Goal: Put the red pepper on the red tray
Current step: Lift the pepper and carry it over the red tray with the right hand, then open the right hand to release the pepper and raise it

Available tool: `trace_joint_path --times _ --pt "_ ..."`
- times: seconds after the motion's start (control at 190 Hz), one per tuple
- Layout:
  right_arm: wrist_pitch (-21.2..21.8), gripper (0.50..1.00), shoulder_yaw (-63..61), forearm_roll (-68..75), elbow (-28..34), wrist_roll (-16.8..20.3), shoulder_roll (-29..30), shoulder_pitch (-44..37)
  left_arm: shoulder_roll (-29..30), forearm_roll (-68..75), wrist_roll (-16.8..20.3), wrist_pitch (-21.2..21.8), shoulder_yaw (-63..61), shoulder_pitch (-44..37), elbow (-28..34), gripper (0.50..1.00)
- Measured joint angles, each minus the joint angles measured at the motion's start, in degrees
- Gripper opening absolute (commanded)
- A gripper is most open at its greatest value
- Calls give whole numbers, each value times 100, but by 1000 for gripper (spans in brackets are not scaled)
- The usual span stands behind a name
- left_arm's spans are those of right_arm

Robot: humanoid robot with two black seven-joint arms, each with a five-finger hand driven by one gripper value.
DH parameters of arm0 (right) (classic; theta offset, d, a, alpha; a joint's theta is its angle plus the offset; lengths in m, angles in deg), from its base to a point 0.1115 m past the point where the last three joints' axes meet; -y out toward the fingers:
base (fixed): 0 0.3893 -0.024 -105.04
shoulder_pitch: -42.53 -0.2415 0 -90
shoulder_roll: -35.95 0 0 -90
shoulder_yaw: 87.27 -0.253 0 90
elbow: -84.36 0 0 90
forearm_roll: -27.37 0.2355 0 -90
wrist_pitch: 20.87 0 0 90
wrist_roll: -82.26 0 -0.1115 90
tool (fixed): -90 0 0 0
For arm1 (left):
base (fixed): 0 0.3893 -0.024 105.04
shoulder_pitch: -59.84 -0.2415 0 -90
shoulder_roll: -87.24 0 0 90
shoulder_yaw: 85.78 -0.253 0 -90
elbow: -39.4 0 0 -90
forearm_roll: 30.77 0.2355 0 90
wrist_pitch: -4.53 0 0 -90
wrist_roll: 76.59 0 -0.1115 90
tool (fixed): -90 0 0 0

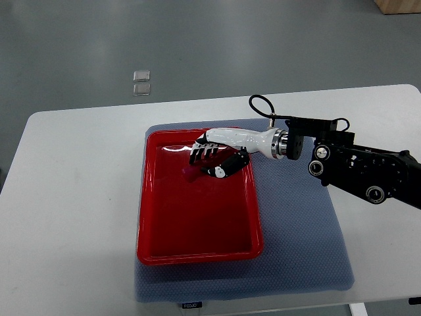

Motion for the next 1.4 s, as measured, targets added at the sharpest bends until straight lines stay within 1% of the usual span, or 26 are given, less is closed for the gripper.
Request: trace_joint_path --times 0.189,0.363,0.578,0.594,0.626,0.689,0.694,0.699,0.705,0.71,0.715,0.72,0.726,0.731,0.736,0.783,0.789,0.81,0.825,0.857,0.91,0.915,0.988,1.151,1.241,1.399 --pt "-55 500 120 -62 -414 -35 484 36 0 0 0 1 1 -4 -7 1000" --pt "-136 500 246 -167 -656 -130 660 48 0 0 0 0 6 -24 -8 1000" --pt "-356 500 513 -183 -804 -257 691 152 0 0 0 0 0 -27 -8 1000" --pt "-370 537 522 -184 -812 -263 691 162 0 0 0 0 0 -27 -8 1000" --pt "-386 578 533 -184 -821 -270 691 179 0 0 0 0 -1 -27 -8 1000" --pt "-403 582 538 -190 -829 -284 691 220 0 0 0 0 -1 -27 -8 1000" --pt "-403 631 538 -191 -830 -286 691 223 0 0 0 0 -1 -27 -8 1000" --pt "-404 631 538 -192 -830 -288 691 225 0 0 0 0 -1 -27 -8 1000" --pt "-404 651 538 -193 -830 -289 691 228 0 0 0 0 -1 -27 -8 1000" --pt "-405 652 538 -194 -831 -292 691 233 0 0 0 0 -1 -27 -8 1000" --pt "-406 672 538 -195 -831 -293 691 235 0 0 0 0 -1 -27 -8 1000" --pt "-406 672 538 -196 -831 -295 691 236 0 0 0 0 -1 -27 -8 1000" --pt "-406 692 538 -197 -831 -297 691 238 0 0 0 1 -1 -27 -8 1000" --pt "-407 693 538 -198 -831 -299 691 240 0 0 0 1 -1 -27 -8 1000" --pt "-407 709 538 -199 -831 -301 691 241 0 0 0 1 -1 -27 -8 1000" --pt "-408 744 538 -204 -832 -320 691 255 0 0 0 2 -1 -27 -8 1000" --pt "-408 756 538 -204 -832 -322 691 257 0 0 0 2 -1 -27 -8 1000" --pt "-408 764 538 -205 -832 -328 691 263 0 0 0 2 -1 -27 -8 1000" --pt "-408 795 538 -206 -832 -332 691 267 0 0 0 2 -1 -27 -8 1000" --pt "-408 829 535 -206 -832 -337 692 278 0 0 0 2 1 -27 -7 1000" --pt "-409 829 526 -206 -833 -343 691 290 0 0 0 2 4 -27 -3 1000" --pt "-409 868 526 -206 -833 -344 691 291 0 0 0 2 4 -27 -3 1000" --pt "-409 897 521 -205 -833 -354 691 296 0 0 0 2 6 -26 0 1000" --pt "-382 897 386 -99 -806 -366 668 262 0 0 0 2 8 -26 2 1000" --pt "-329 897 -62 1 -773 -375 606 172 0 0 0 2 8 -26 2 1000" --pt "187 909 -1363 872 -763 -319 404 35 0 0 0 2 8 -26 2 1000"
